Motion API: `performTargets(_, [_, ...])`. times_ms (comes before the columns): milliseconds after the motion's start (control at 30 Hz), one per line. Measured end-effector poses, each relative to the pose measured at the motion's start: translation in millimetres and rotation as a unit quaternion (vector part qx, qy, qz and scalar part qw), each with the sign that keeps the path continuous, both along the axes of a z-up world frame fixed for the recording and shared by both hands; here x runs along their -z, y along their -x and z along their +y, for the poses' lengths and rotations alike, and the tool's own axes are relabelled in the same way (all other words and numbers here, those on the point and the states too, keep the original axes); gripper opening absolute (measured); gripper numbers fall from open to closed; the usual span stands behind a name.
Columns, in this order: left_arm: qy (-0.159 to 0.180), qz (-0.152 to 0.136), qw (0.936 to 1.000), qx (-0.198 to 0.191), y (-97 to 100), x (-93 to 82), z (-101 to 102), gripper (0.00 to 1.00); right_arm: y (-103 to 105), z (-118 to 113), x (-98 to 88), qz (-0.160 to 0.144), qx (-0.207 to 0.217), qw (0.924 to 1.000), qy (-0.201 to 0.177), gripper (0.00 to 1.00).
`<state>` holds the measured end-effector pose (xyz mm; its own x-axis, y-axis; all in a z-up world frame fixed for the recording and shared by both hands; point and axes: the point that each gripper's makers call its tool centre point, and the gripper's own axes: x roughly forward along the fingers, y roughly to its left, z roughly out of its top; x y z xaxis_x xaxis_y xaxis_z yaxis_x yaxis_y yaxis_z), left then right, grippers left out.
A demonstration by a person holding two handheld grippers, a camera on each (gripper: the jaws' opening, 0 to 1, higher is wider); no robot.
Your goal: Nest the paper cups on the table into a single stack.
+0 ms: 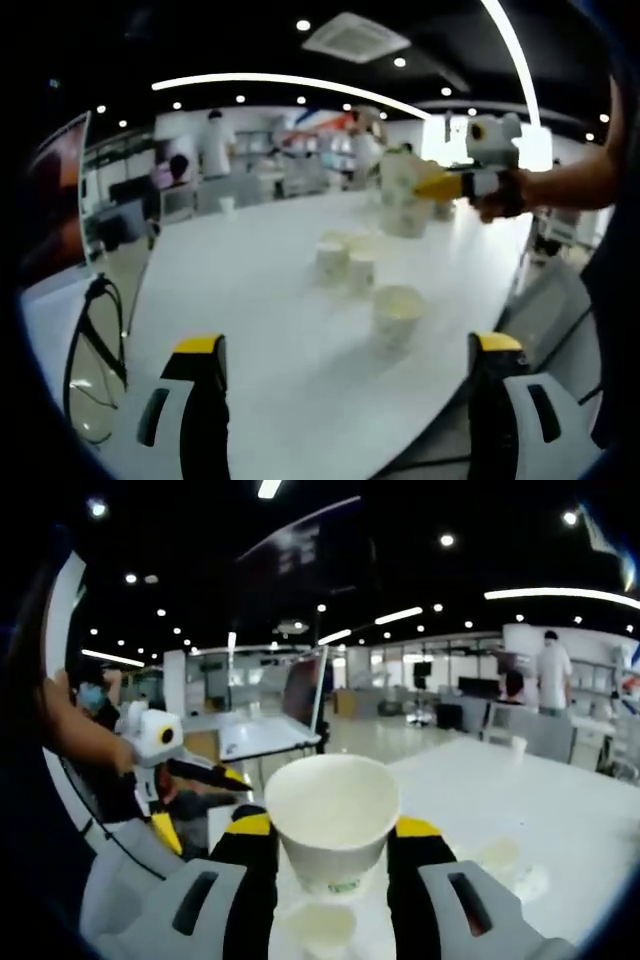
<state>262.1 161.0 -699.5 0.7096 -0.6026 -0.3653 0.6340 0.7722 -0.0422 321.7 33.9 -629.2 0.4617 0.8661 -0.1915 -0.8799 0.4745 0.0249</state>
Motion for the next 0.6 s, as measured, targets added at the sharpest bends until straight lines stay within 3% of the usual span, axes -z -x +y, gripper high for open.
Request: performTargets(600, [-0.003,0.001,1.0,-0.003,0.9,-1.0,3.6,1.0,19.9,5.9,10.1,0.003,-0.021,0.9997,0.009,0.39])
